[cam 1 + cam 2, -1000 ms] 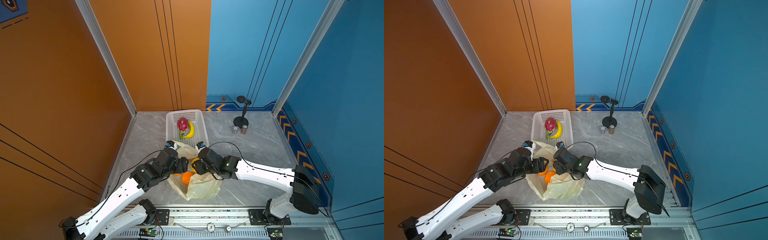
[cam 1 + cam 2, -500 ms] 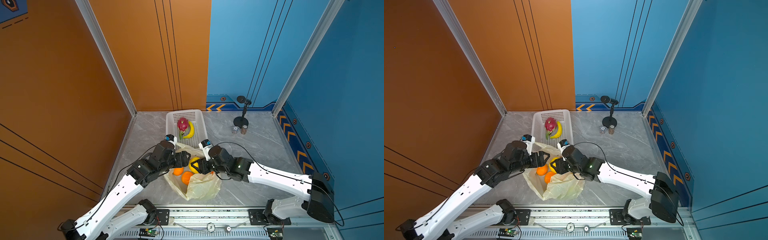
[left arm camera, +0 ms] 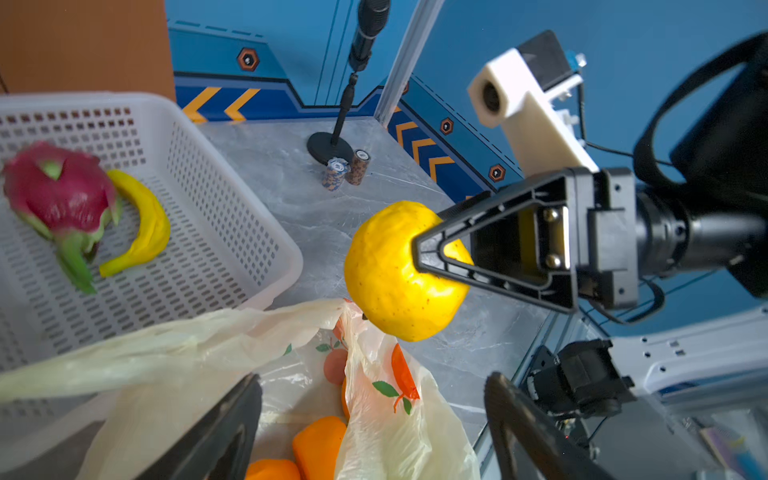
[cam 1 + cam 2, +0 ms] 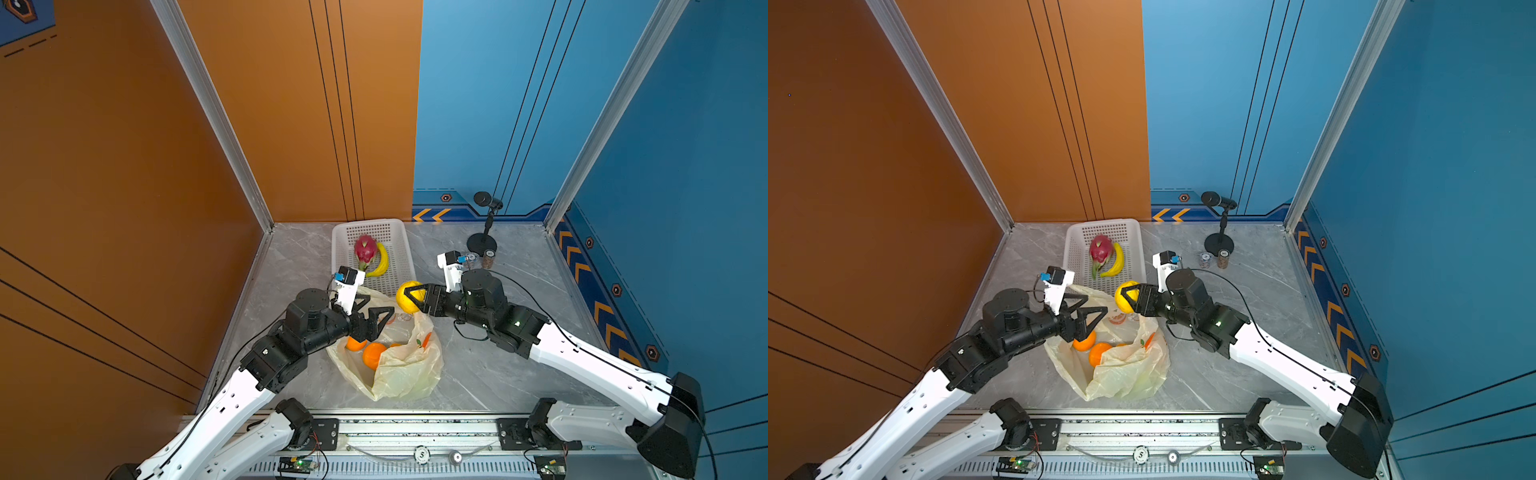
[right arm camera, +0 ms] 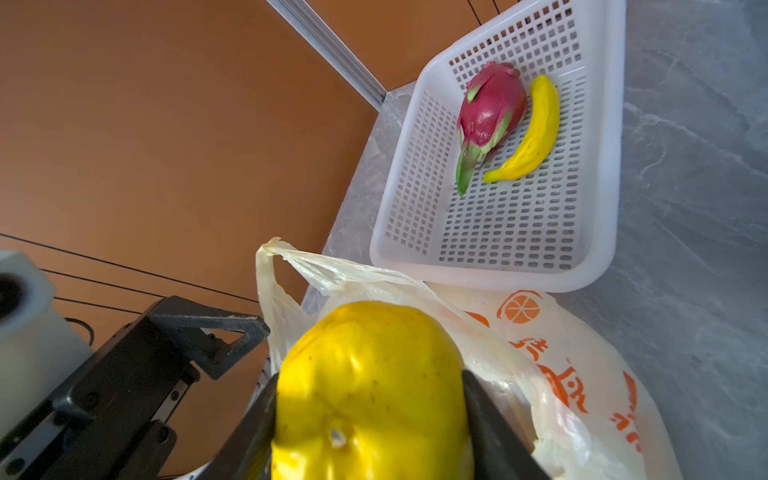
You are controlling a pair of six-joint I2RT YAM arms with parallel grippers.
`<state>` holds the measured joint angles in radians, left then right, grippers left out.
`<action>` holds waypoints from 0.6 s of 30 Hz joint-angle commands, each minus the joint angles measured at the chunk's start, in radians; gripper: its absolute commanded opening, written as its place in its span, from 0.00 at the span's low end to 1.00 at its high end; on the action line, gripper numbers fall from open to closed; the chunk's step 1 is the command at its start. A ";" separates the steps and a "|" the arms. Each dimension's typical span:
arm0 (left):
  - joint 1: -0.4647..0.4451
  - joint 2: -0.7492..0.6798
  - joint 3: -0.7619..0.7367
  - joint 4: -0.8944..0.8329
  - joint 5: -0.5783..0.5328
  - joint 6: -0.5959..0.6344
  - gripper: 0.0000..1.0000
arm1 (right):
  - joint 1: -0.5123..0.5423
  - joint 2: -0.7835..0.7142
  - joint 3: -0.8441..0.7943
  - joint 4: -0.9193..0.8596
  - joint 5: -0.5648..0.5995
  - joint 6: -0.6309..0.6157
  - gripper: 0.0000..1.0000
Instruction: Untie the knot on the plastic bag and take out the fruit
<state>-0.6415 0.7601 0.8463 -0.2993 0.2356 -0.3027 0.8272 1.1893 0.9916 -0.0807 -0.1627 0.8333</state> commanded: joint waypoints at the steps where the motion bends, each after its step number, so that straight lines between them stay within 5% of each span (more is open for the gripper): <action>1: -0.001 -0.009 -0.010 0.136 0.103 0.241 0.93 | -0.014 -0.019 0.038 0.047 -0.081 0.073 0.35; 9: -0.006 0.063 0.049 0.101 0.161 0.508 0.99 | -0.009 -0.001 0.080 0.058 -0.184 0.125 0.35; 18: -0.008 0.142 0.090 0.084 0.141 0.596 0.99 | 0.009 0.026 0.109 0.041 -0.235 0.131 0.35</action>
<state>-0.6426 0.8864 0.9009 -0.2165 0.3519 0.2367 0.8307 1.2034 1.0550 -0.0498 -0.3569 0.9520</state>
